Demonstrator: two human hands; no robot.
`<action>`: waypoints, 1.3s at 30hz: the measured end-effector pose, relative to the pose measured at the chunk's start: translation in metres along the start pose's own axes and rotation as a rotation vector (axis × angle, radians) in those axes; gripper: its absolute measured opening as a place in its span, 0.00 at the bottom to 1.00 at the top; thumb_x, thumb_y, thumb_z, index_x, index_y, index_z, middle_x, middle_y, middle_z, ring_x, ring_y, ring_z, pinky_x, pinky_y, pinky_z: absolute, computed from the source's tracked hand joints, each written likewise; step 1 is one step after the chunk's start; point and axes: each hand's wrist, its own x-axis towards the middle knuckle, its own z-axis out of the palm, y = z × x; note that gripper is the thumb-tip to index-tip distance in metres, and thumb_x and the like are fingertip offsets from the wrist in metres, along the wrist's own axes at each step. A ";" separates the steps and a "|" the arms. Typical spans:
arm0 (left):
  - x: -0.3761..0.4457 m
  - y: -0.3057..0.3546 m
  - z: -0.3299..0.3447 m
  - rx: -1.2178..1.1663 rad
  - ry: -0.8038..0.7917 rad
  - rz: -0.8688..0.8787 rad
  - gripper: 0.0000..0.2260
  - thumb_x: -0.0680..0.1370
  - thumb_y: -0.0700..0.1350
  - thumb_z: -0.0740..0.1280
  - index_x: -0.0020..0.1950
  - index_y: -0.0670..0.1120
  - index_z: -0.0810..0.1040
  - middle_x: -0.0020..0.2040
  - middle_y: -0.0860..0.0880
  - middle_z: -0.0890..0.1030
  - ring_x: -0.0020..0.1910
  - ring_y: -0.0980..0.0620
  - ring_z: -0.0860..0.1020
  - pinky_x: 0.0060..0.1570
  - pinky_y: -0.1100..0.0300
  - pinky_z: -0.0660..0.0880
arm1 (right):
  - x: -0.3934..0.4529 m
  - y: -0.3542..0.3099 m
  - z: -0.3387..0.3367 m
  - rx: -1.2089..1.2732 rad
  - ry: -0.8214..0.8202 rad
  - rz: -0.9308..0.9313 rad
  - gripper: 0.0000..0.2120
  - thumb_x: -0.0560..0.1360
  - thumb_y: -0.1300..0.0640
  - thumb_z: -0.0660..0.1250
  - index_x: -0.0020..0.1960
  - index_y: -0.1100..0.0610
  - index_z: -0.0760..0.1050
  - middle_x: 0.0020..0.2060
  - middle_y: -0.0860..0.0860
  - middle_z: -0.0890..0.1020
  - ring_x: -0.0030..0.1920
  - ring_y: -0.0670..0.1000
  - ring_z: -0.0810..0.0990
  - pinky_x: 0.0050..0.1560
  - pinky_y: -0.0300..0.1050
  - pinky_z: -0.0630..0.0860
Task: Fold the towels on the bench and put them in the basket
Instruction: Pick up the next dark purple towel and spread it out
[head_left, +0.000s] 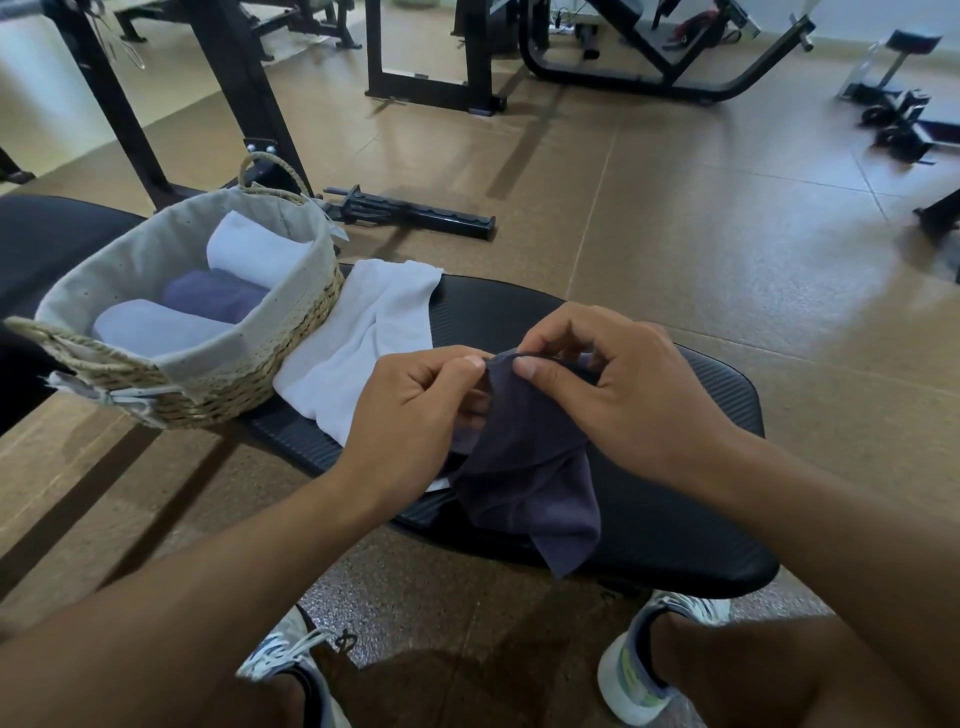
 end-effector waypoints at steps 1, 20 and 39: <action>0.000 0.000 -0.001 0.000 -0.002 -0.003 0.19 0.82 0.35 0.60 0.34 0.45 0.81 0.30 0.54 0.79 0.32 0.59 0.78 0.33 0.64 0.76 | 0.000 0.000 0.000 0.000 -0.003 0.000 0.01 0.77 0.50 0.71 0.47 0.46 0.80 0.42 0.43 0.83 0.48 0.46 0.80 0.51 0.50 0.78; 0.002 -0.005 -0.002 0.174 0.033 0.143 0.07 0.72 0.45 0.77 0.48 0.49 0.82 0.41 0.53 0.86 0.40 0.56 0.85 0.43 0.61 0.82 | 0.001 0.004 -0.002 -0.039 -0.084 -0.026 0.09 0.78 0.51 0.71 0.55 0.39 0.84 0.44 0.34 0.85 0.47 0.45 0.79 0.49 0.43 0.76; 0.009 -0.009 -0.037 0.756 -0.292 -0.114 0.08 0.70 0.48 0.79 0.38 0.52 0.81 0.33 0.55 0.84 0.33 0.60 0.80 0.40 0.58 0.78 | 0.013 0.068 -0.023 -0.314 -0.515 0.121 0.25 0.81 0.62 0.62 0.72 0.39 0.73 0.62 0.40 0.80 0.59 0.40 0.76 0.59 0.34 0.71</action>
